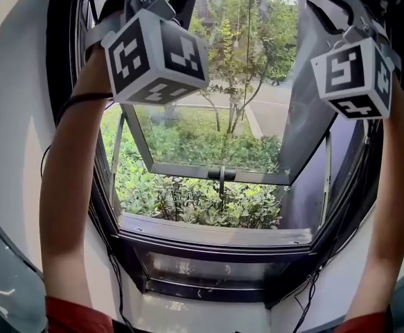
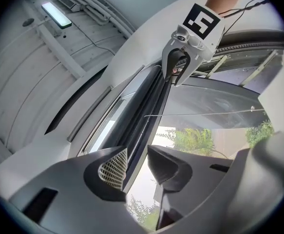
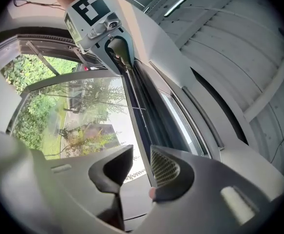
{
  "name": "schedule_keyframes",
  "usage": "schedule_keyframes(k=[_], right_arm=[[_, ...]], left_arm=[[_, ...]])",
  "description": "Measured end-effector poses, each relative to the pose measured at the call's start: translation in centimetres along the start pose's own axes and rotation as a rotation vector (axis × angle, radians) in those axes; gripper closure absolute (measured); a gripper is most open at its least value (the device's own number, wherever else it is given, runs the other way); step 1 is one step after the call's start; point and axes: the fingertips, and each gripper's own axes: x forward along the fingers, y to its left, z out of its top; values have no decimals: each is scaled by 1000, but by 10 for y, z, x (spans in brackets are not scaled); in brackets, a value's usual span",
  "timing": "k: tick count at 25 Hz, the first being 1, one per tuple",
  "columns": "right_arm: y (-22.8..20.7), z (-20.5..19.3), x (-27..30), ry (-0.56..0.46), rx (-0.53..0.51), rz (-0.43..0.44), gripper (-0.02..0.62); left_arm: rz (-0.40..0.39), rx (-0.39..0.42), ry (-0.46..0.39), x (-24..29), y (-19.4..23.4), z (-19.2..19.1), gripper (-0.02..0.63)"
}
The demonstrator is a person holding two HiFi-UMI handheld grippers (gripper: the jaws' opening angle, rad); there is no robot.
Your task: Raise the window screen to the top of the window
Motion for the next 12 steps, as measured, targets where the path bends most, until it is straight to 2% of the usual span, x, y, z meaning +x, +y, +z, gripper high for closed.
schedule_keyframes(k=[3, 12], right_arm=[[4, 5, -13, -34, 48, -8, 477], [24, 20, -52, -86, 104, -18, 477]], left_arm=[[7, -39, -22, -13, -3, 6, 494], [-11, -165, -71, -66, -22, 14, 494]])
